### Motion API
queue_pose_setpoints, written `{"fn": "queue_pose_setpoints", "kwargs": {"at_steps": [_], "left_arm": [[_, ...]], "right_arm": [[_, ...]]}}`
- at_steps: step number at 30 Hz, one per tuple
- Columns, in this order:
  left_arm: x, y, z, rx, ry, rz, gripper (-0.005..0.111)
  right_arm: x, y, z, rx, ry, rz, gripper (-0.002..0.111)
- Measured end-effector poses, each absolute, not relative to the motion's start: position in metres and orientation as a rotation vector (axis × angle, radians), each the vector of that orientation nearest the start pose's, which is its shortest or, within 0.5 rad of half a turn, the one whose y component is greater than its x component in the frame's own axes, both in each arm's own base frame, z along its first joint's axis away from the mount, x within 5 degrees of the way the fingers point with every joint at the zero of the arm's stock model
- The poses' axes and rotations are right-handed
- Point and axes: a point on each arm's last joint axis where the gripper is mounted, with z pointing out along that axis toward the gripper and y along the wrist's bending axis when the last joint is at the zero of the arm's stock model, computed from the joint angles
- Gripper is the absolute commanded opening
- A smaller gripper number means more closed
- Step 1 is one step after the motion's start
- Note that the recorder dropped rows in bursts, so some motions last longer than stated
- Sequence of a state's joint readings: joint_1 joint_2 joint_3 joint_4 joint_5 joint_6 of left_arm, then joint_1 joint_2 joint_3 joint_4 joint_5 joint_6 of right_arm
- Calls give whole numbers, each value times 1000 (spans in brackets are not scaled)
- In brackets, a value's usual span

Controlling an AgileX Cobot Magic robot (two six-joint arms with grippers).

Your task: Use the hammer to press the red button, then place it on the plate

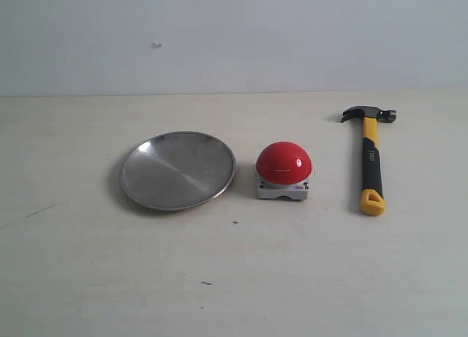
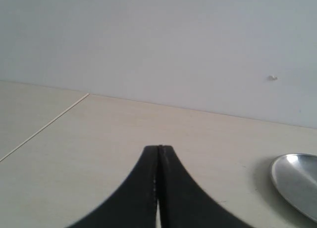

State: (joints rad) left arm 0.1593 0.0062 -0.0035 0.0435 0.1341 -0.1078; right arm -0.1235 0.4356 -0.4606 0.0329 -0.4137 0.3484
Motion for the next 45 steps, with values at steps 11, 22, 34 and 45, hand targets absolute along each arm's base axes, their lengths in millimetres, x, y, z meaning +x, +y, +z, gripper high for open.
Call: {"fn": "queue_pose_setpoints", "kwargs": {"at_steps": [11, 22, 34, 45], "left_arm": [[56, 10, 202, -186, 1610, 78, 0], [56, 10, 202, -186, 1610, 78, 0], [56, 10, 202, -186, 1610, 78, 0], [56, 10, 202, -186, 1610, 78, 0]], "right_arm": [[222, -32, 423, 215, 1798, -82, 0], [328, -51, 376, 189, 2531, -202, 0], [431, -58, 239, 278, 2802, -79, 23], [511, -65, 190, 314, 2779, -23, 42]]}}
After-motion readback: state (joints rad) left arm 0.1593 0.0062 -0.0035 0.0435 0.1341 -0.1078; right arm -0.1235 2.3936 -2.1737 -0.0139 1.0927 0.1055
